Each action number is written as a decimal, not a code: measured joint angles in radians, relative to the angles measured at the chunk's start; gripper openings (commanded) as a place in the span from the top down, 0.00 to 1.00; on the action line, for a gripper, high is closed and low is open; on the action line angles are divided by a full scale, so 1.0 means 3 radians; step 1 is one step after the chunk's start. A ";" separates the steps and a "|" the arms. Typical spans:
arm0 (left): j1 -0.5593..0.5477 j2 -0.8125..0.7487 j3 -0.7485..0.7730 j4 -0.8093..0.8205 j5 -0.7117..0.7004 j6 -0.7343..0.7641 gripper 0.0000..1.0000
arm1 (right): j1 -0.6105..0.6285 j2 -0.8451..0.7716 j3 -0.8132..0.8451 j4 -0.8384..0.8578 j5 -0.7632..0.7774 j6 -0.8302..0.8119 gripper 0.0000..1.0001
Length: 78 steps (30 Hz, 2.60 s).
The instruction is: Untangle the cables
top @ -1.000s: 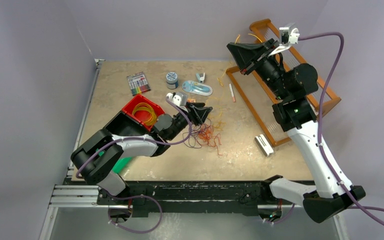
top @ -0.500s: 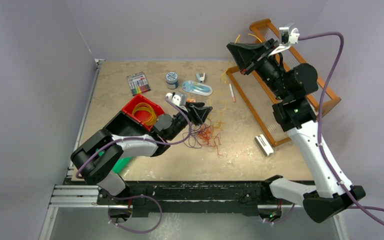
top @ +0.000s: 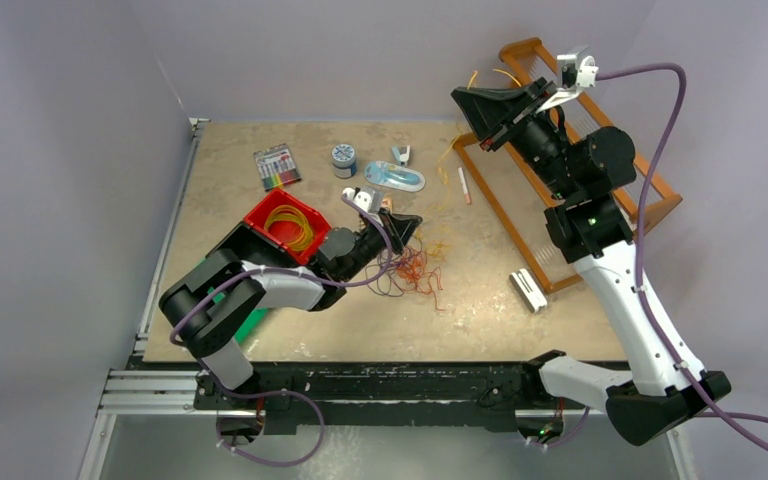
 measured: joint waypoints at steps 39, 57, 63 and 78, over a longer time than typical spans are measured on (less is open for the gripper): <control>0.0000 0.0015 0.0102 -0.0078 -0.0001 -0.0038 0.60 | 0.0000 0.0000 -0.0041 0.0023 -0.0006 0.0048 1.00; 0.0004 0.0216 0.0184 -0.0127 0.0011 -0.0285 1.00 | 0.0000 -0.0004 -0.0074 0.0025 -0.0009 0.0064 1.00; 0.0093 -0.0181 0.0394 -0.1016 -0.0306 -0.0381 1.00 | 0.0000 -0.0005 -0.0121 0.0024 -0.0017 0.0065 1.00; 0.0773 -0.1396 0.0884 -0.3567 -0.1219 -0.0547 1.00 | 0.0201 0.0777 -0.0006 0.0041 -0.0459 0.0099 1.00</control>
